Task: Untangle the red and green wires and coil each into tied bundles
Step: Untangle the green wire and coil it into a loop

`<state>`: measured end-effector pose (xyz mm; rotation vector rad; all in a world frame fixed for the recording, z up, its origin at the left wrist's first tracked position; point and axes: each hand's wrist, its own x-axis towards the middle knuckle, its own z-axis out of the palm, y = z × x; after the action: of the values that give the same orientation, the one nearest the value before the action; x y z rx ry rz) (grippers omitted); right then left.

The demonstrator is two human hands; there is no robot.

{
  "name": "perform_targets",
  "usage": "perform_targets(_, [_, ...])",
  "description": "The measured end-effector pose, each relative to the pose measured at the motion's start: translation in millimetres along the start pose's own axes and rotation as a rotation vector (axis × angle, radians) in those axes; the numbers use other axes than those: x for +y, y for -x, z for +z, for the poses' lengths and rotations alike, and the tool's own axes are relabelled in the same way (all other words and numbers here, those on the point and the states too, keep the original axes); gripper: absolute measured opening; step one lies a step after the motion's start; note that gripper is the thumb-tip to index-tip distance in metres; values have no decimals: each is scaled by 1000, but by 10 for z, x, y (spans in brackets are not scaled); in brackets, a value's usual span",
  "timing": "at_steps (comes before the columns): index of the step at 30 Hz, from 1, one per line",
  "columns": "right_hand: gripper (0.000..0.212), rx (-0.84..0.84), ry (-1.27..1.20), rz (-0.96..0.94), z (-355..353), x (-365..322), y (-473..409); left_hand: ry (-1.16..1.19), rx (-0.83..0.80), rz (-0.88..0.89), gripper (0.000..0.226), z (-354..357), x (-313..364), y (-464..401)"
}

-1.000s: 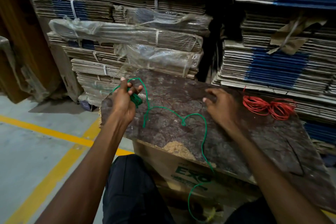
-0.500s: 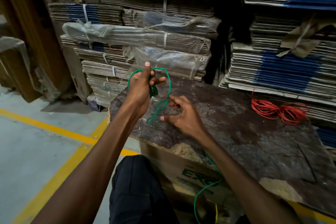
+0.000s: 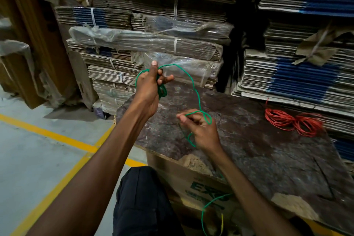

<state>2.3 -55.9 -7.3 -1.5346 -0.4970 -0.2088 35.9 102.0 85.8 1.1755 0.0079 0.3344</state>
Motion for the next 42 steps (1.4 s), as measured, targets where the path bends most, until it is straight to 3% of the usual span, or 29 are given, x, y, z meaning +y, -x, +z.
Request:
perform_targets(5, [19,170,-268,215,-188,-54,36,16,67,11,34,-100,-51,-51])
perform_targets(8, [23,338,-280,254,-358,-131,-22,-31,108,-15,35,-204,-114,-82])
perform_targets(13, [18,537,-63,225,-679,-173,-116,-13,143,-3,36,-368,-203,-109])
perform_targets(21, [6,432,866,-126,-932,-116,-41,-36,158,-17,36,-416,-238,-112])
perform_targets(28, [16,567,889,-104,-944,-94,-163,-210,111,-18,39,-360,-363,-9])
perform_targets(32, [29,612,801,-73,-983,-106,-238,-437,-48,-82,40,-392,-513,207])
perform_targets(36, [29,655,804,-52,-1127,-130,-389,-486,-449,-253,43,-439,-488,492])
perform_targets(39, [30,629,805,2,-1255,-83,-527,-258,-691,-369,41,-408,-426,741])
perform_targets(42, [27,543,734,82,-1327,24,-581,69,-746,-424,39,-343,-338,904])
